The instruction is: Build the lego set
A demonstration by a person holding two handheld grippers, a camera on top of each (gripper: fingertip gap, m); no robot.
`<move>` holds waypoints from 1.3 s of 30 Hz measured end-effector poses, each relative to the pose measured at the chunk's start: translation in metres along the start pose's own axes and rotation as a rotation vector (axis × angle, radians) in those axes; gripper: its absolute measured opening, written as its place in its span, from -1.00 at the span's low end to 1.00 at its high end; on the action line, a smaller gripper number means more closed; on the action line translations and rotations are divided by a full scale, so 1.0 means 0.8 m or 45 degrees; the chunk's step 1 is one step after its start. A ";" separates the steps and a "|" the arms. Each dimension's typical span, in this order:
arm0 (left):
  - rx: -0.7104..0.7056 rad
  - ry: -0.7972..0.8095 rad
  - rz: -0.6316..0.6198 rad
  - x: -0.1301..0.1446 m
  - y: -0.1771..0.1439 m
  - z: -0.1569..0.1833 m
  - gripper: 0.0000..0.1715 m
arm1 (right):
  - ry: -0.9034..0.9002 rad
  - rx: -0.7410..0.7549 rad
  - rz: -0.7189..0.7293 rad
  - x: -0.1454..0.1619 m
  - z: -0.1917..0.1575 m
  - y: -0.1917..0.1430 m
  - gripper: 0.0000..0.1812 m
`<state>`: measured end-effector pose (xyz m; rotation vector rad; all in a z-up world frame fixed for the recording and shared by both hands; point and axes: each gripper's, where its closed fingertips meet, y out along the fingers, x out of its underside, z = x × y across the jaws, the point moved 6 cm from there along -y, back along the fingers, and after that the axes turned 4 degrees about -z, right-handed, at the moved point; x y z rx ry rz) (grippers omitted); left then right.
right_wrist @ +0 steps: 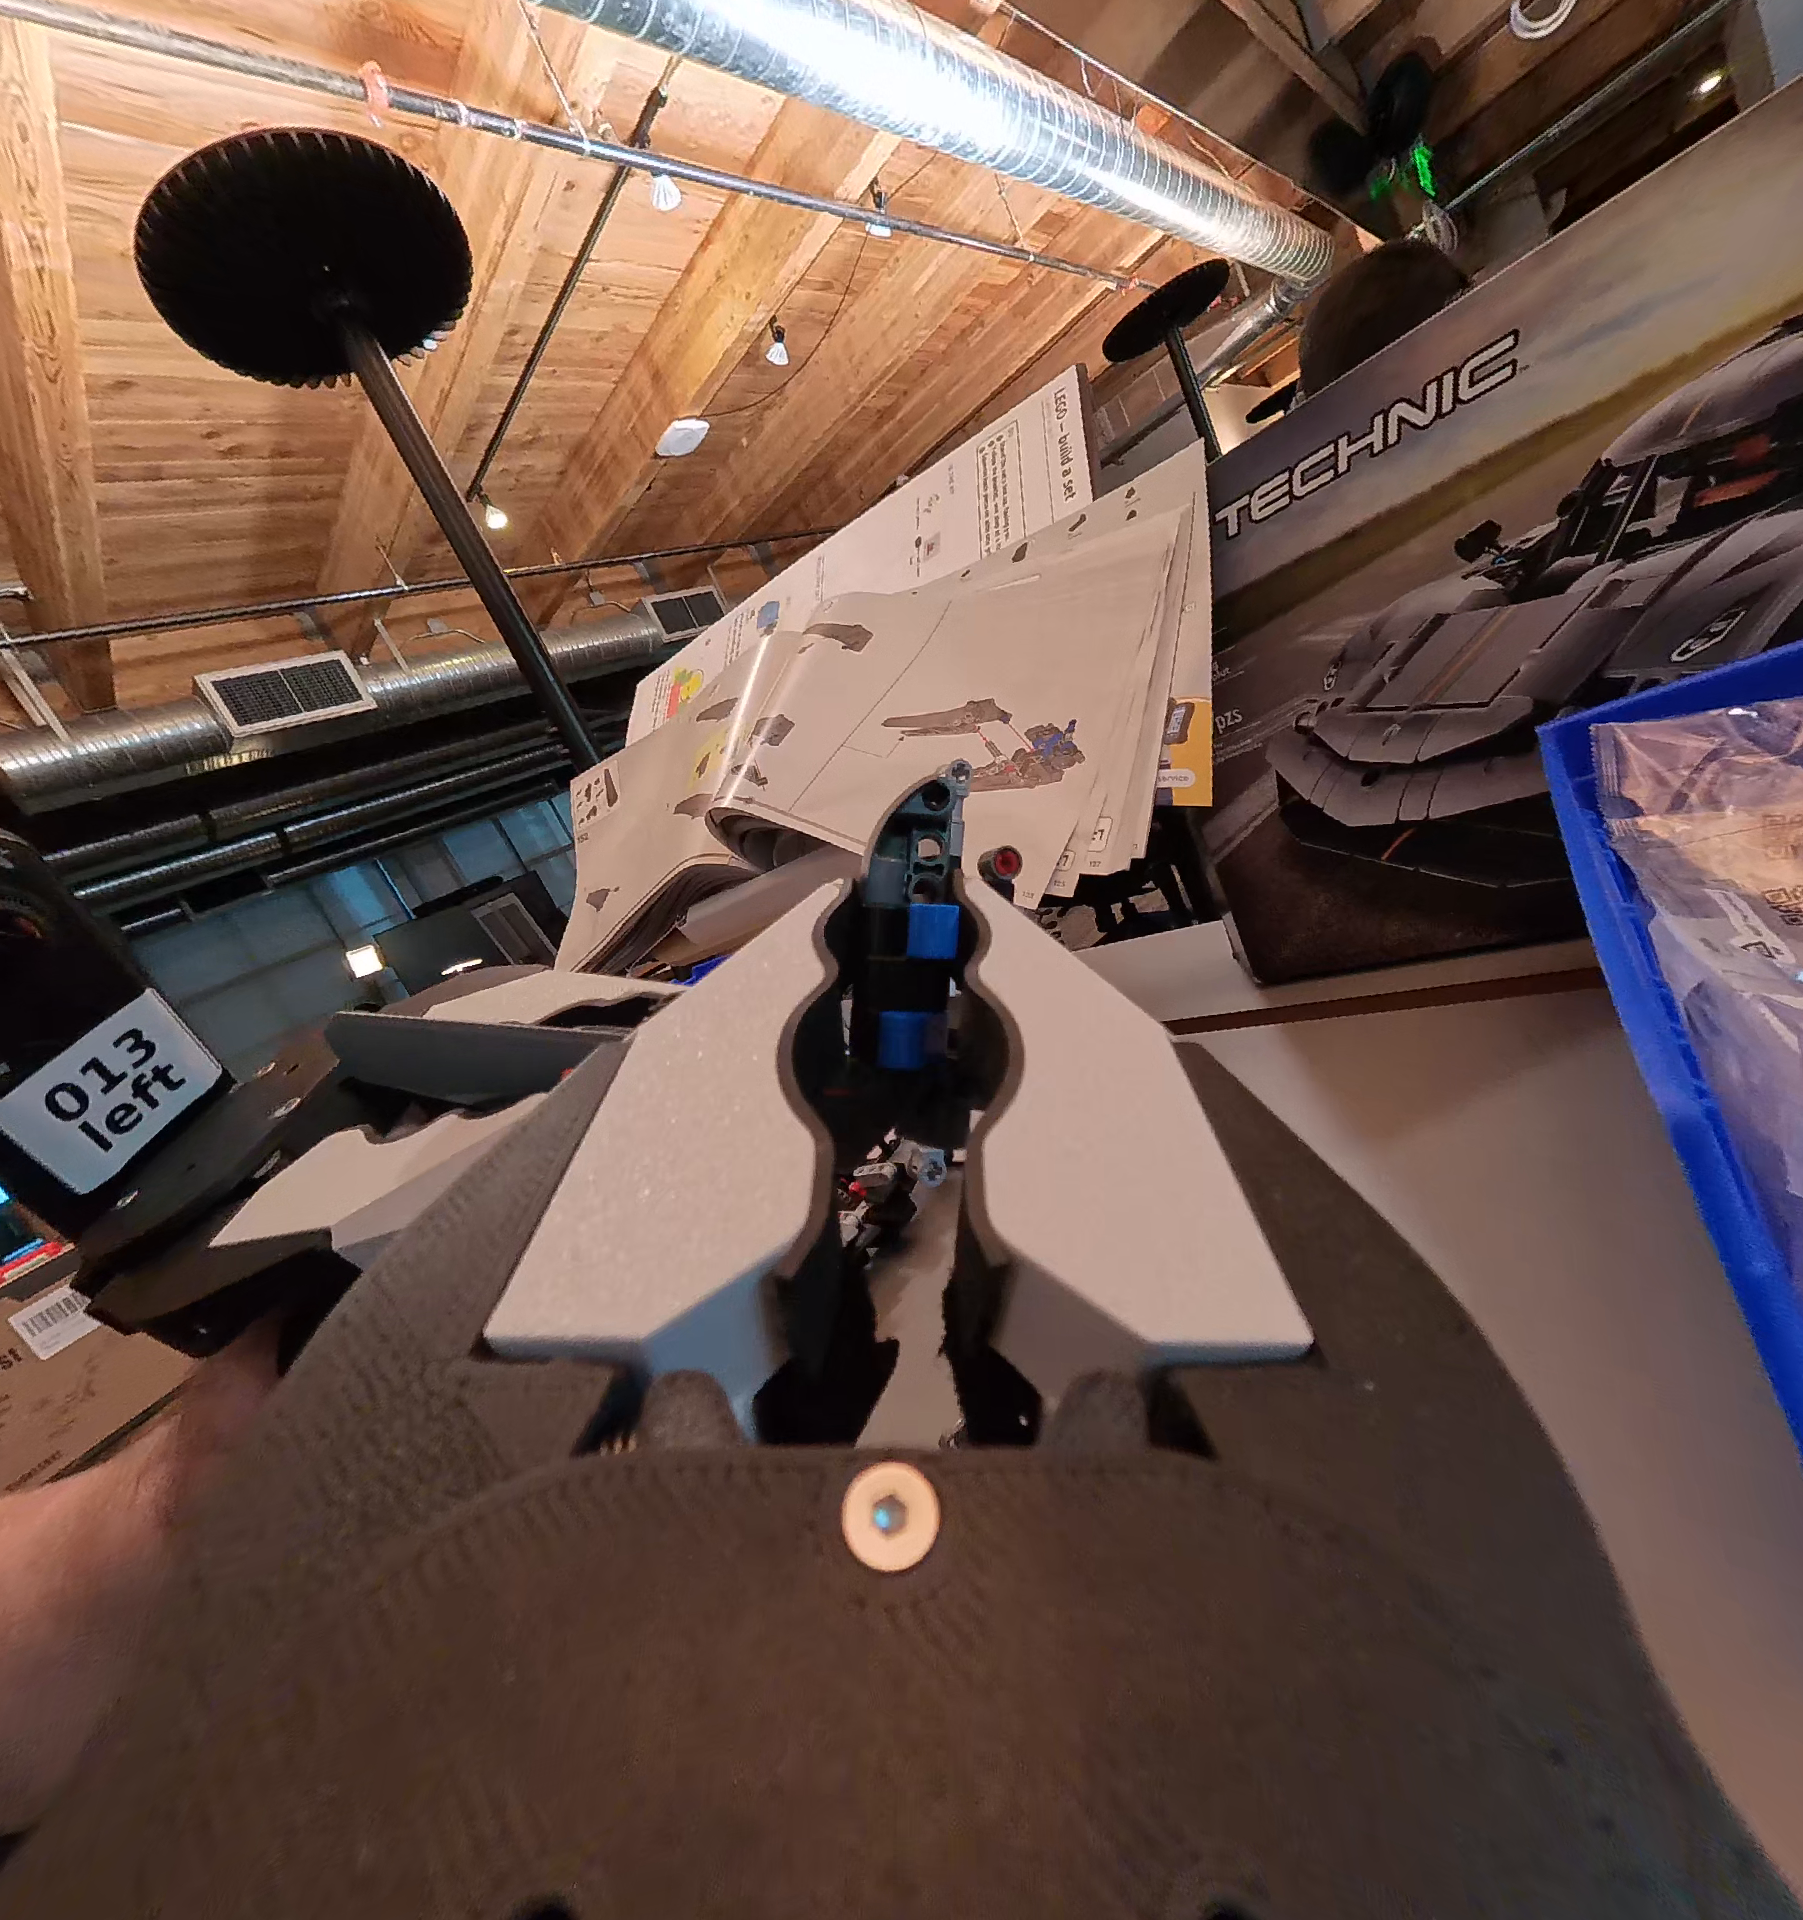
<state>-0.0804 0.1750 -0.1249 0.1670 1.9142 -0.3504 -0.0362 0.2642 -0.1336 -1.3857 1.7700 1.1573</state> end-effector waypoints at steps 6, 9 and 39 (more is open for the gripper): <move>0.019 -0.019 0.026 0.000 0.000 -0.001 -0.75 | -0.002 -0.001 -0.001 0.000 -0.001 0.000 -0.86; 0.027 -0.015 0.028 0.000 0.001 -0.001 -0.75 | 0.001 -0.002 0.001 0.000 0.000 0.000 -0.86; 0.049 -0.003 -0.041 0.008 0.004 0.004 -0.79 | 0.021 -0.023 -0.001 0.000 0.002 0.000 -0.86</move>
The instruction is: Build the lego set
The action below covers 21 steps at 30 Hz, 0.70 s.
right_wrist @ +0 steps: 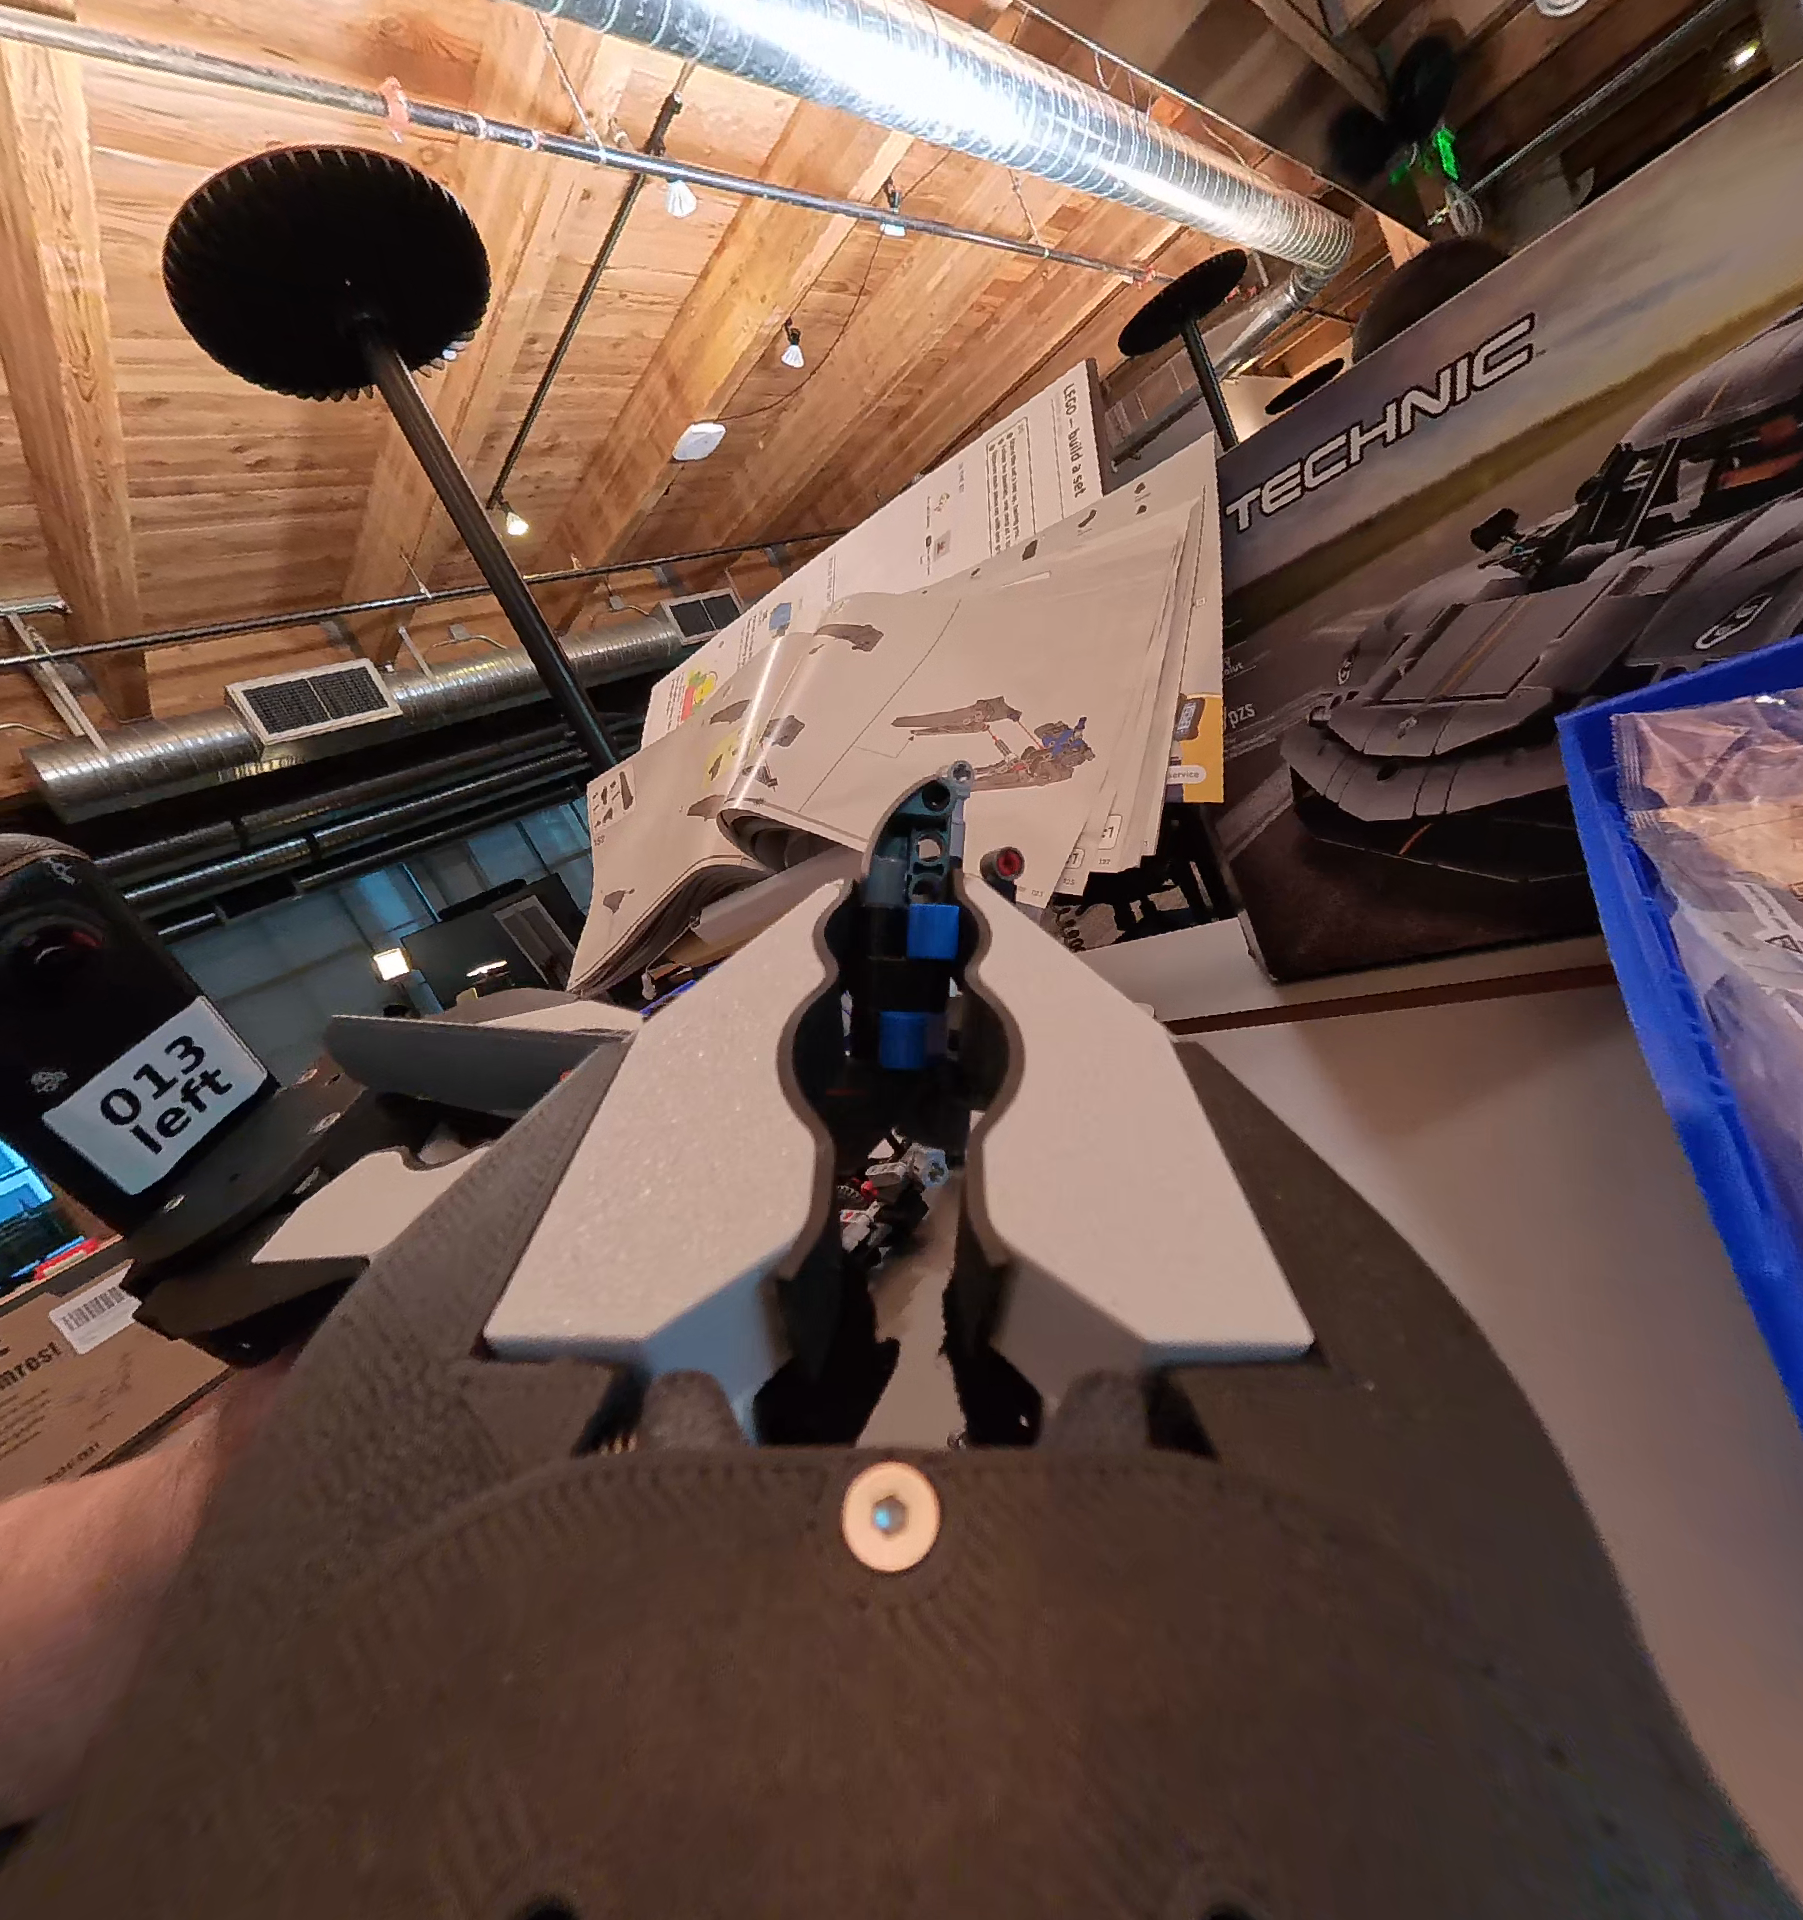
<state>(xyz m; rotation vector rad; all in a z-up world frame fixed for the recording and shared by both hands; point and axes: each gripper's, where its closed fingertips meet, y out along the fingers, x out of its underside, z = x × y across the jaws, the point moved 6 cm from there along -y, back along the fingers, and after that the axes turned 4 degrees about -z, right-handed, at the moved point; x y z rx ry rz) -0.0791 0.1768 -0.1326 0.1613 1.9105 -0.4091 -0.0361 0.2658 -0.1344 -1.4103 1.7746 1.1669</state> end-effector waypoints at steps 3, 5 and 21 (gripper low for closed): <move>0.018 -0.011 0.016 -0.001 0.000 0.000 -0.78 | -0.002 -0.003 0.002 0.000 0.000 0.000 -0.86; 0.022 -0.017 0.021 -0.002 0.000 0.000 -0.78 | -0.008 0.000 0.002 -0.001 -0.001 0.000 -0.86; 0.054 -0.020 0.055 -0.002 0.002 0.004 -0.67 | -0.005 0.003 0.009 -0.002 0.001 -0.002 -0.86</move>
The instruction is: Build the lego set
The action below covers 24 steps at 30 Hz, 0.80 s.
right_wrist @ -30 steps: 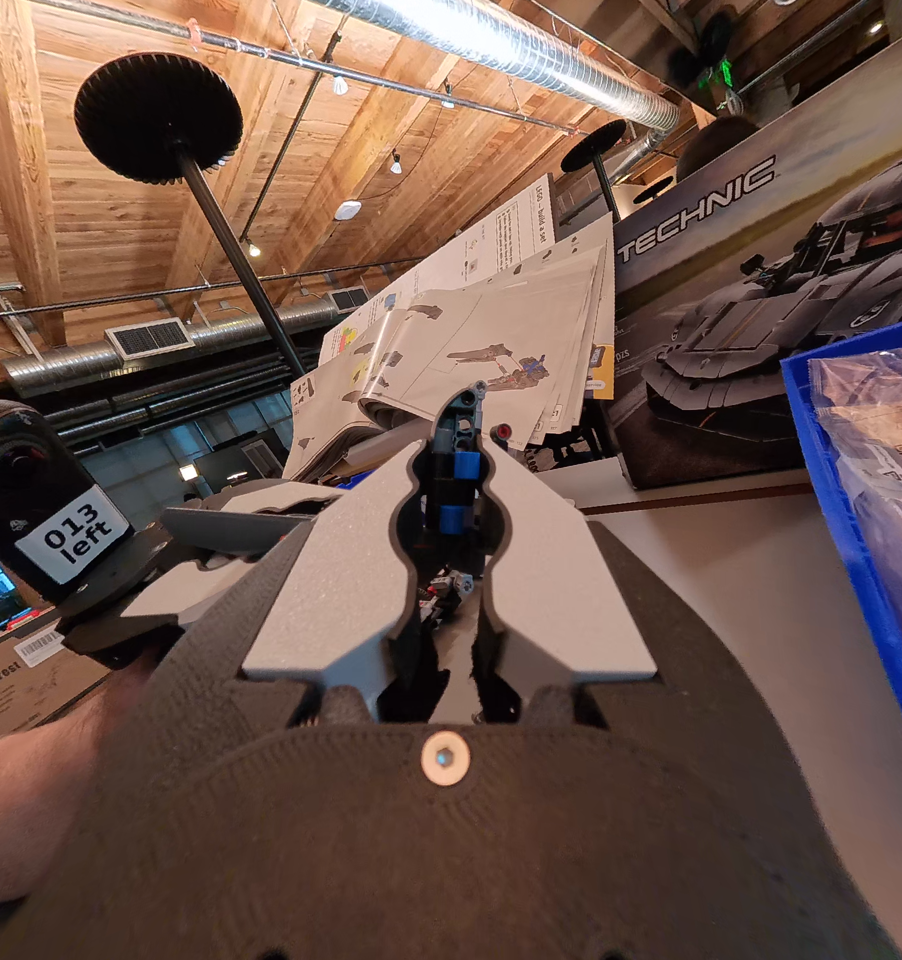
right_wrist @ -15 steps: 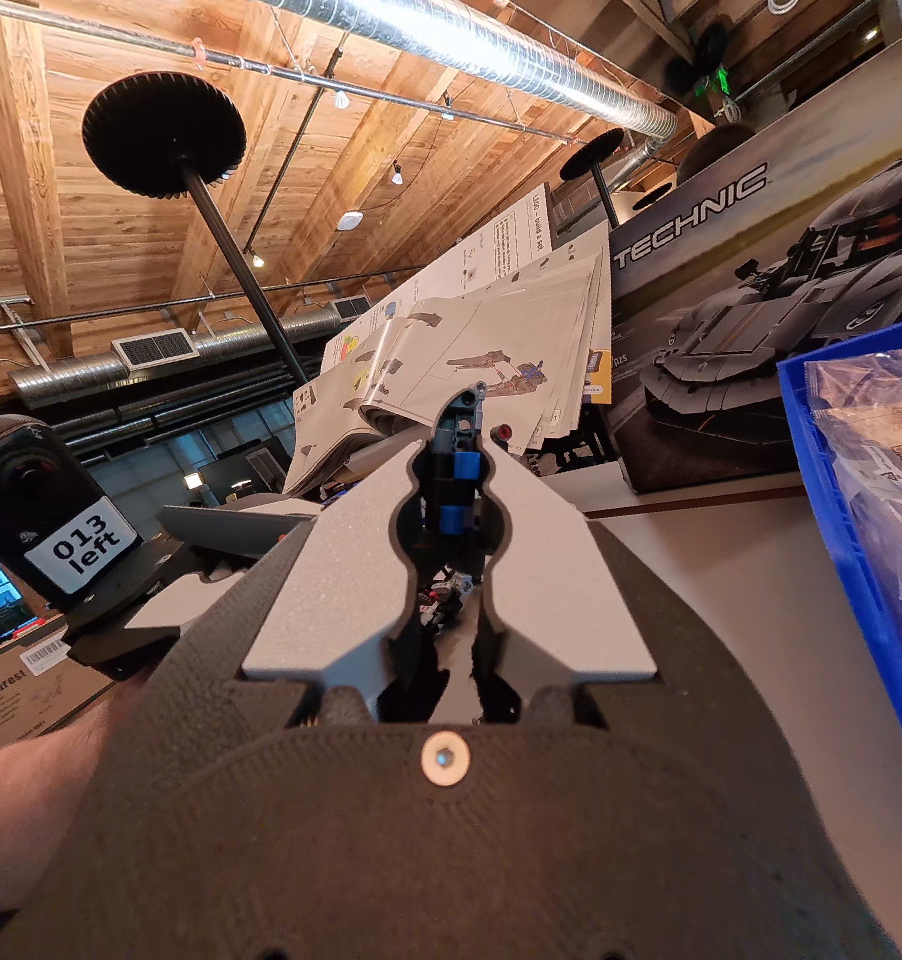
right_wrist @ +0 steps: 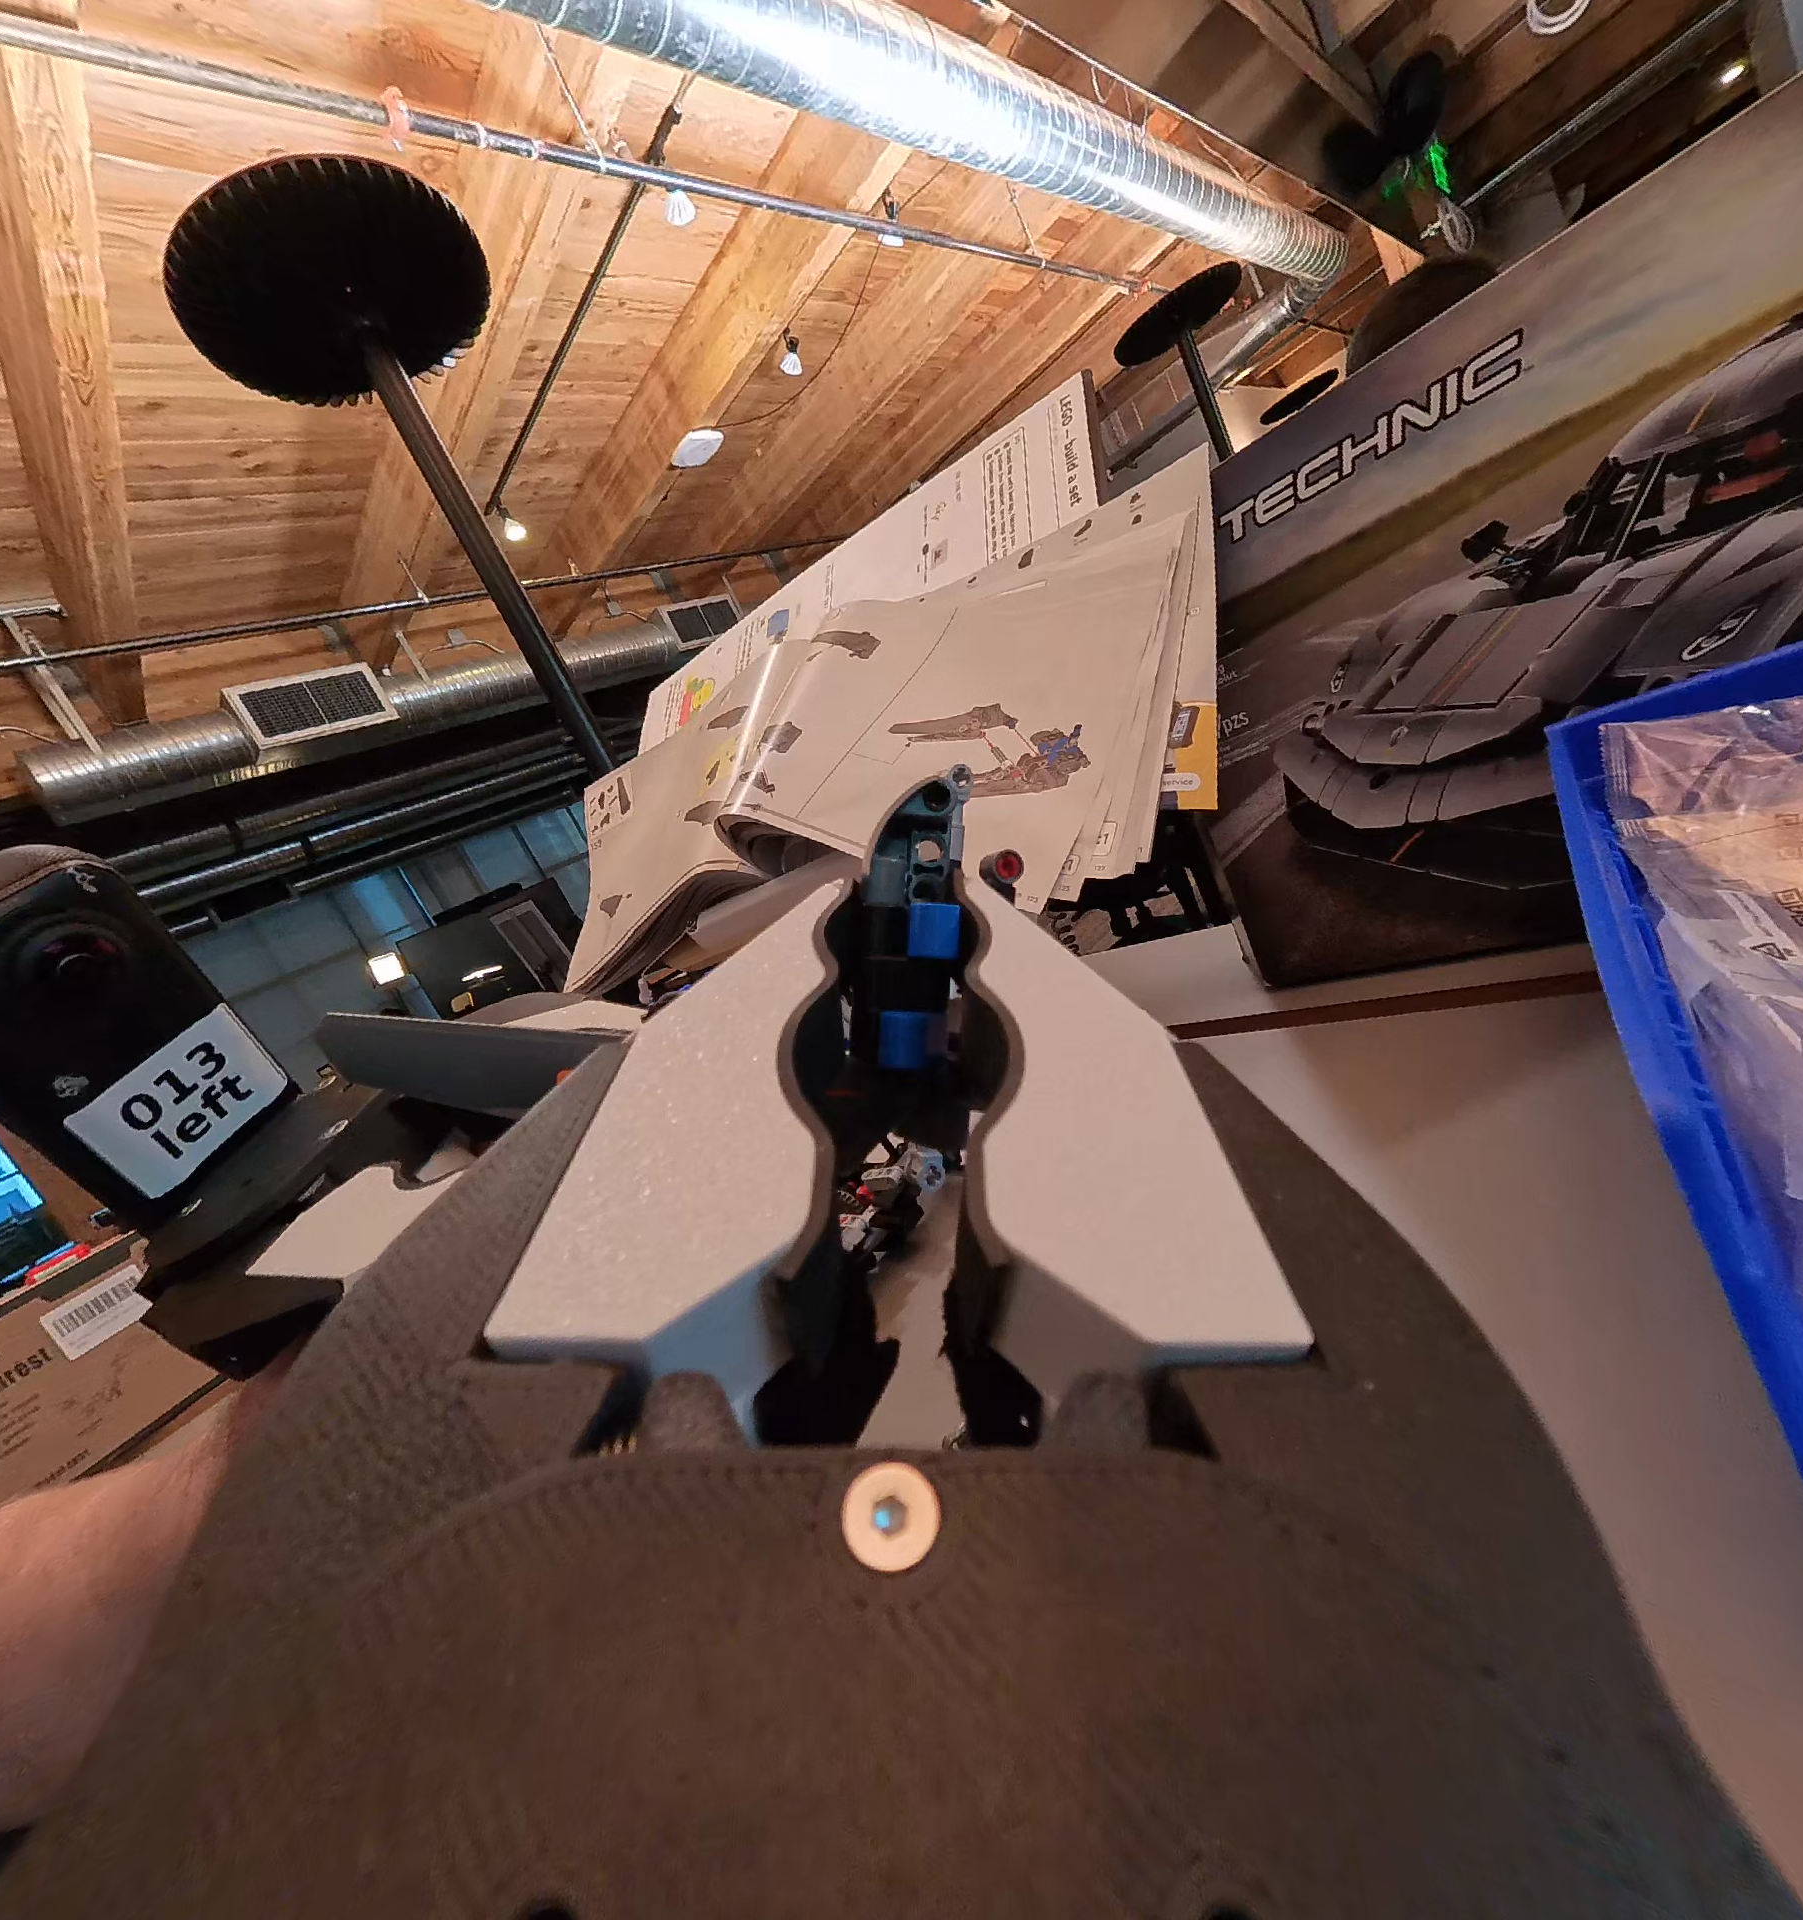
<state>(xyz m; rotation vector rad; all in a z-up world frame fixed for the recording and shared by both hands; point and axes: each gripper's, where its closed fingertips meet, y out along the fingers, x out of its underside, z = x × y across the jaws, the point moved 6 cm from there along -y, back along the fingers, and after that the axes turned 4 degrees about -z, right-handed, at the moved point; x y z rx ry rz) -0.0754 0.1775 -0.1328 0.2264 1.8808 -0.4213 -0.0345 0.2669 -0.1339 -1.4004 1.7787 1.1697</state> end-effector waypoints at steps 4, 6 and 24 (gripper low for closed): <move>-0.002 0.002 0.006 0.000 0.000 0.000 -0.67 | -0.007 -0.002 -0.002 0.000 -0.001 0.000 -0.86; -0.013 0.003 0.005 0.000 -0.001 -0.002 -0.71 | -0.009 -0.002 -0.004 0.000 -0.001 0.000 -0.86; -0.020 0.015 0.021 0.002 -0.002 -0.005 -0.79 | -0.027 -0.001 -0.010 0.000 -0.003 0.000 -0.86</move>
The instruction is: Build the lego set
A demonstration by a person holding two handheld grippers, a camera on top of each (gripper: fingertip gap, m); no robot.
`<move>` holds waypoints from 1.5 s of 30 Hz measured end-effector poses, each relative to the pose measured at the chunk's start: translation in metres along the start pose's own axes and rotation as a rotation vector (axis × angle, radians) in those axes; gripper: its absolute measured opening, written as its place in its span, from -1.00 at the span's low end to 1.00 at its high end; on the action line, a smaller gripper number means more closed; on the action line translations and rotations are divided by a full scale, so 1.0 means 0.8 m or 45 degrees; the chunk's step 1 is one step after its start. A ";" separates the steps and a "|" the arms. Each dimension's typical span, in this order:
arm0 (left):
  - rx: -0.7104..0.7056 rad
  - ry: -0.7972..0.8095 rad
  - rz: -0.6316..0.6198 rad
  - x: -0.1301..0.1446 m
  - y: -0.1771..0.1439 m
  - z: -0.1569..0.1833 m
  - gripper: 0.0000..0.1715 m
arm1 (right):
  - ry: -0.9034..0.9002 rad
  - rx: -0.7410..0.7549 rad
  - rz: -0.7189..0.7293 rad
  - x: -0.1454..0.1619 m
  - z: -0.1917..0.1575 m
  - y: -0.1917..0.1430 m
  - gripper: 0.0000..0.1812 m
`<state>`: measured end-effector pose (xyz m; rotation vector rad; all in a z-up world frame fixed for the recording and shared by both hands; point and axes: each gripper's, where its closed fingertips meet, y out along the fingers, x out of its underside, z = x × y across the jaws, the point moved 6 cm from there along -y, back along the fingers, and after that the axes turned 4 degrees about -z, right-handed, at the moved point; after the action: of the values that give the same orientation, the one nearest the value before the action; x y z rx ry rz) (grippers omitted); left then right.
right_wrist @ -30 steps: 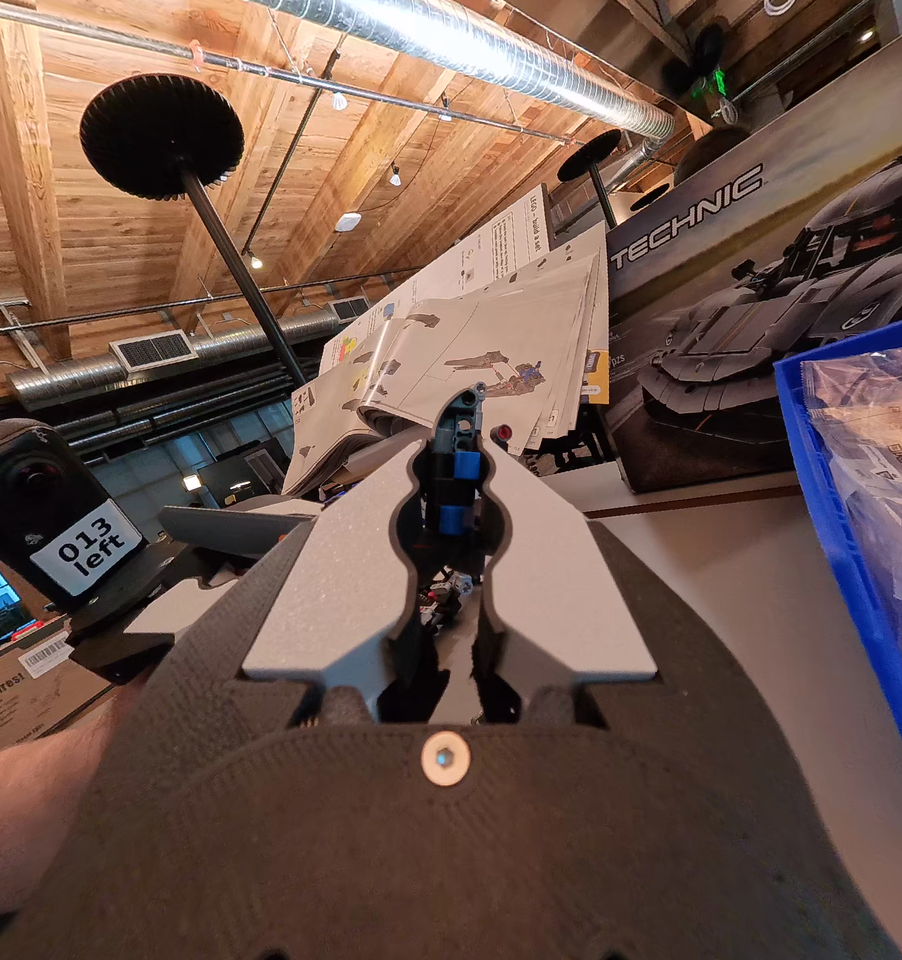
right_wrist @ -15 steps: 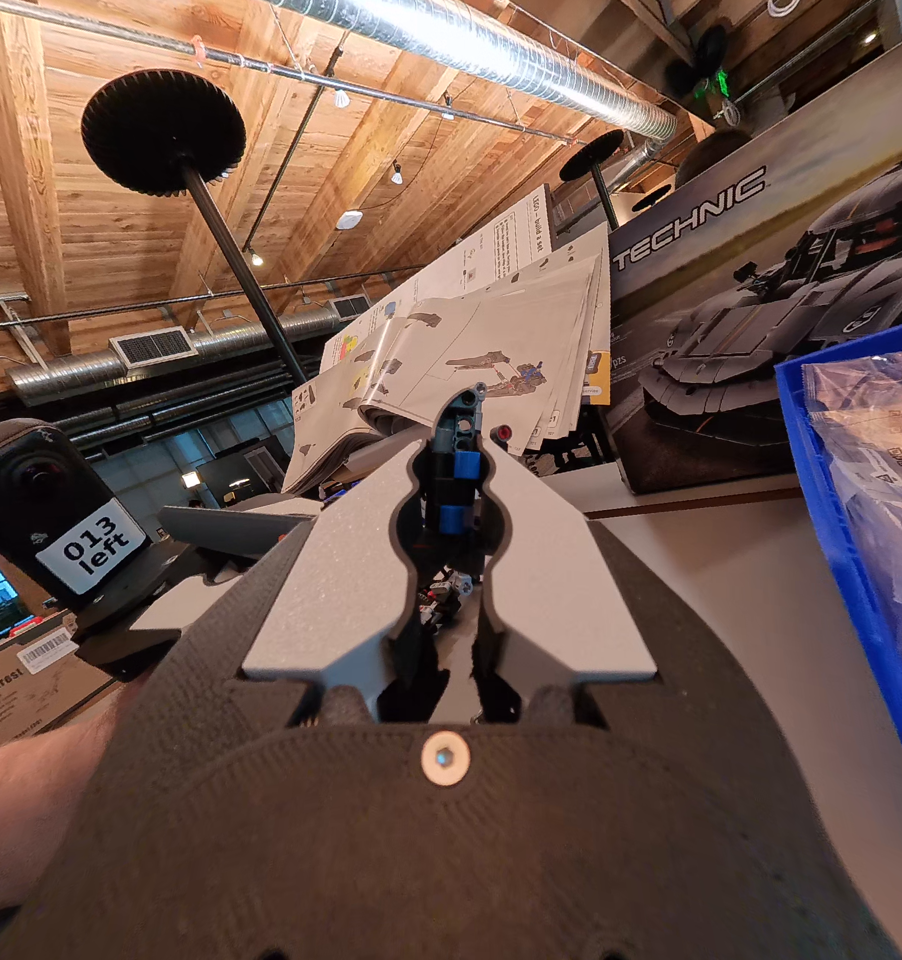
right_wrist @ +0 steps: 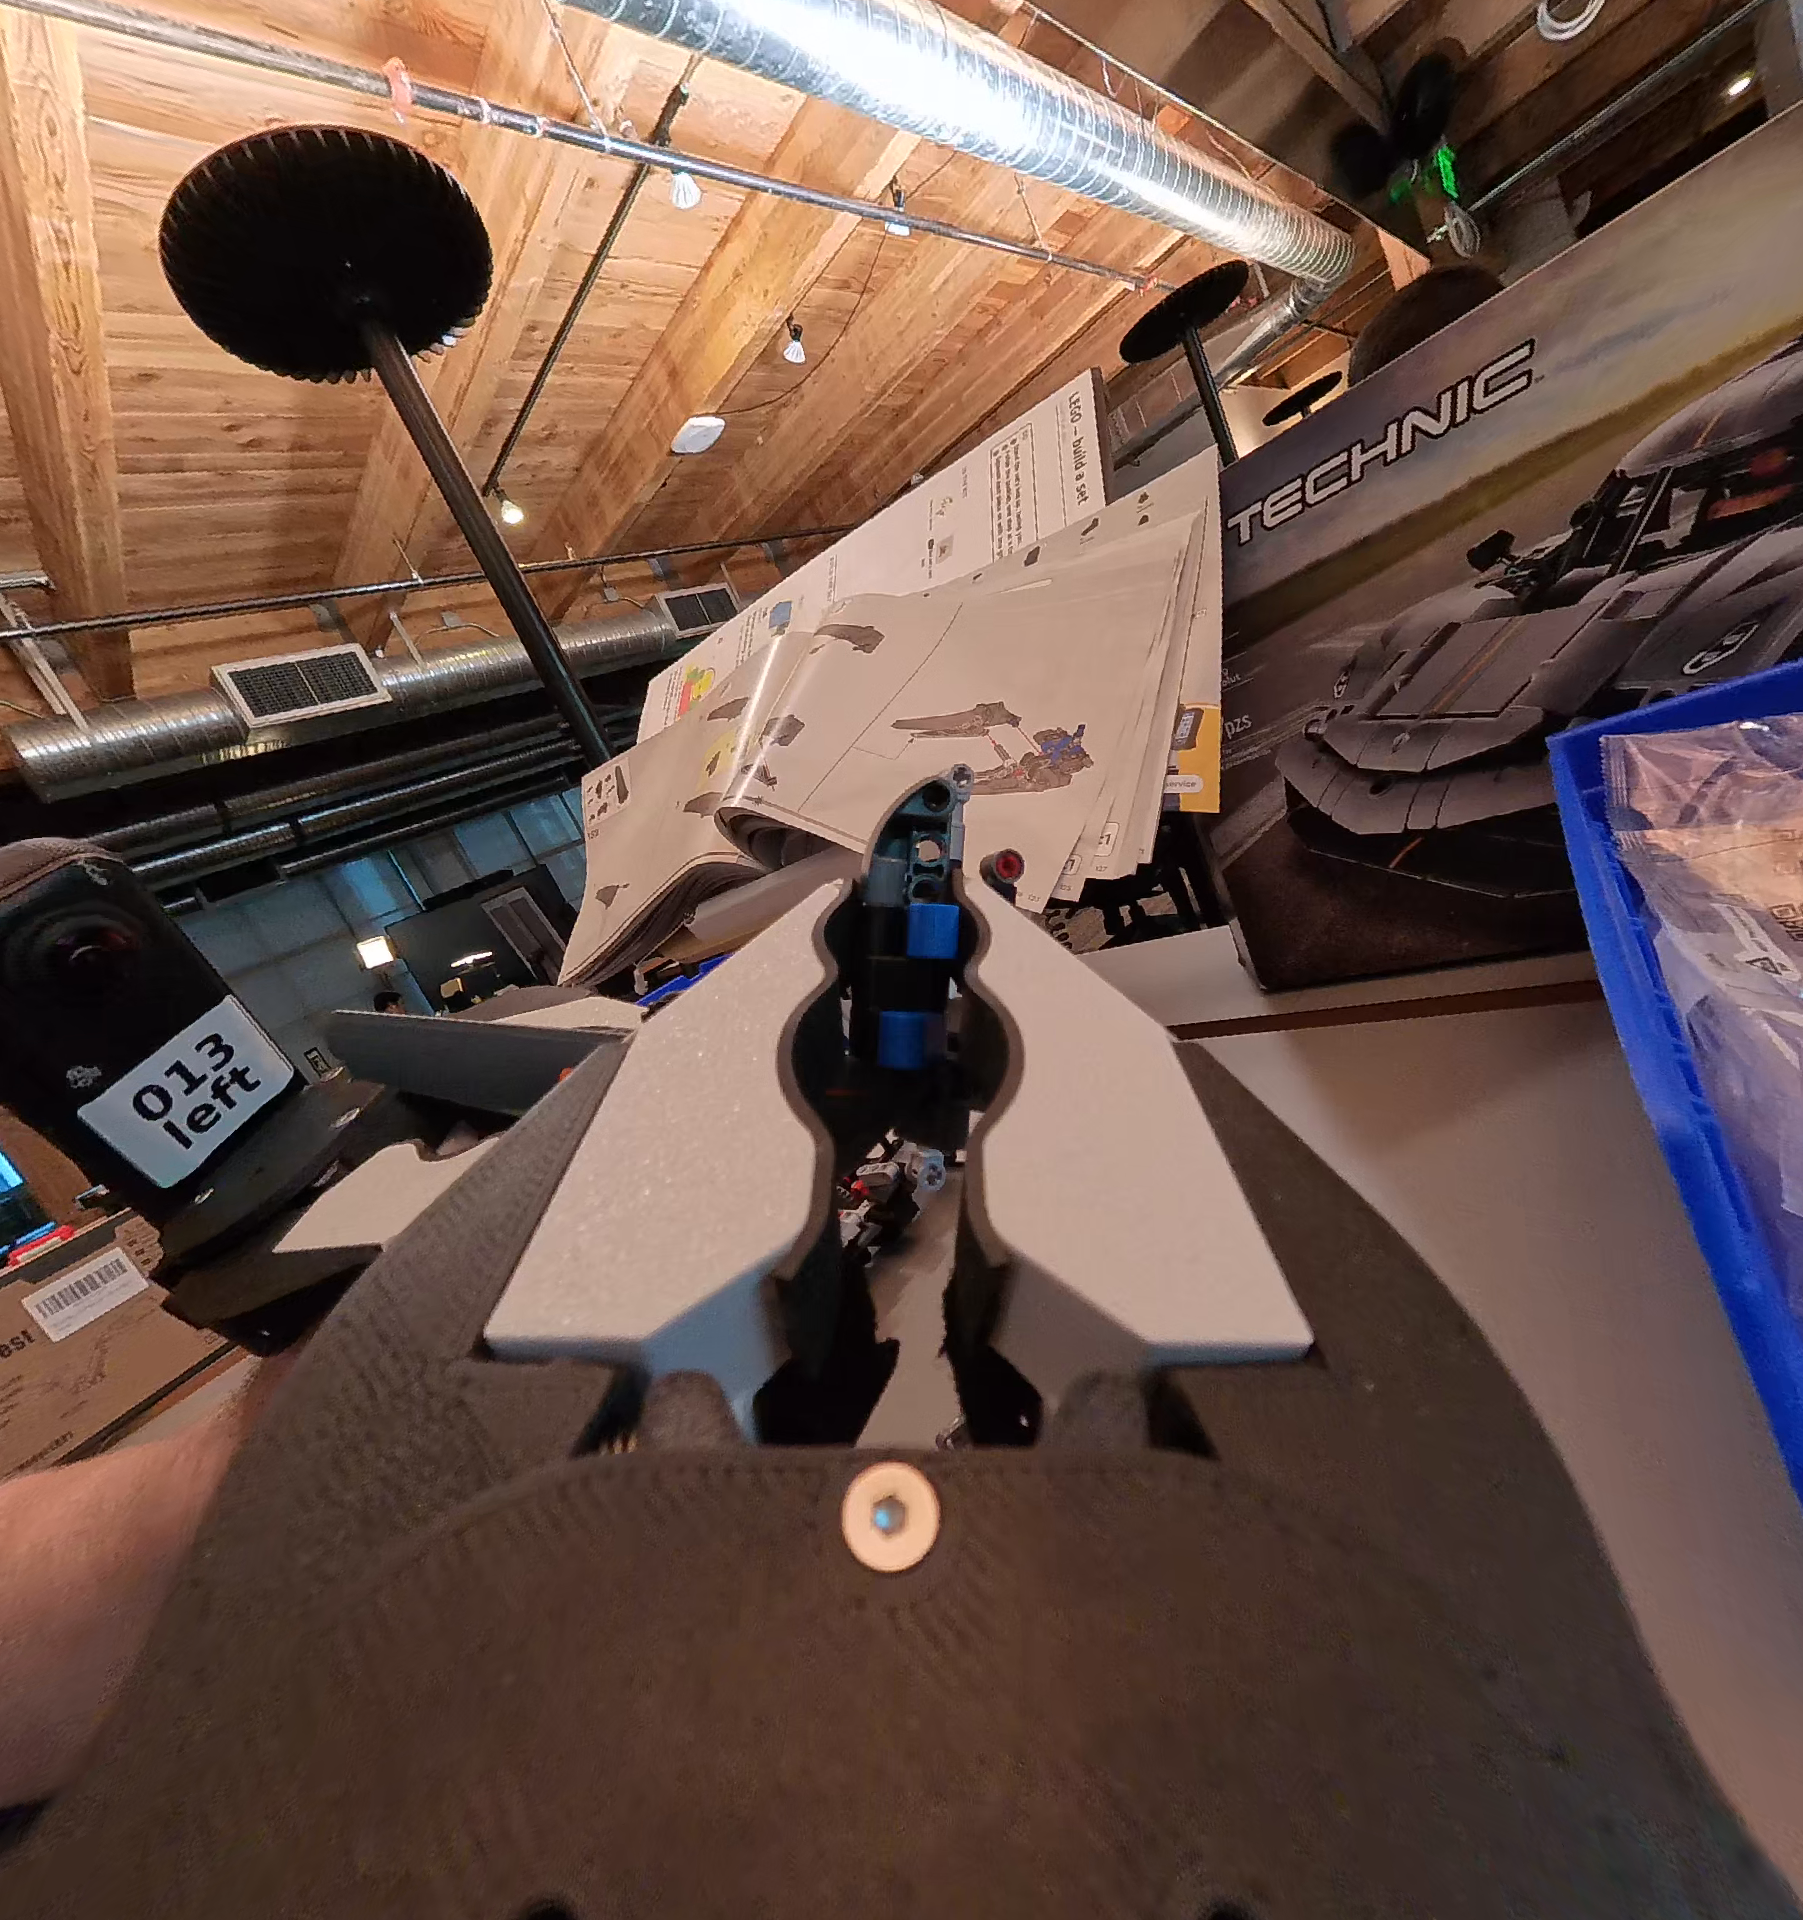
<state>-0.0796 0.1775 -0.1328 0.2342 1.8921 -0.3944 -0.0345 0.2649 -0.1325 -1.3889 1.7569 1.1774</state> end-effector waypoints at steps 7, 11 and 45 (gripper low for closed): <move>-0.002 -0.009 0.020 -0.001 0.000 0.001 -0.72 | -0.006 -0.002 -0.005 0.000 -0.001 0.001 -0.86; 0.010 -0.012 0.025 -0.002 0.000 0.002 -0.69 | -0.005 -0.002 -0.005 0.000 -0.001 0.000 -0.86; 0.042 -0.039 0.023 -0.001 0.001 -0.001 -0.71 | -0.058 0.001 -0.032 0.002 -0.005 0.002 -0.86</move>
<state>-0.0795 0.1785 -0.1317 0.2657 1.8533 -0.4151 -0.0365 0.2606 -0.1314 -1.3691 1.7037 1.1861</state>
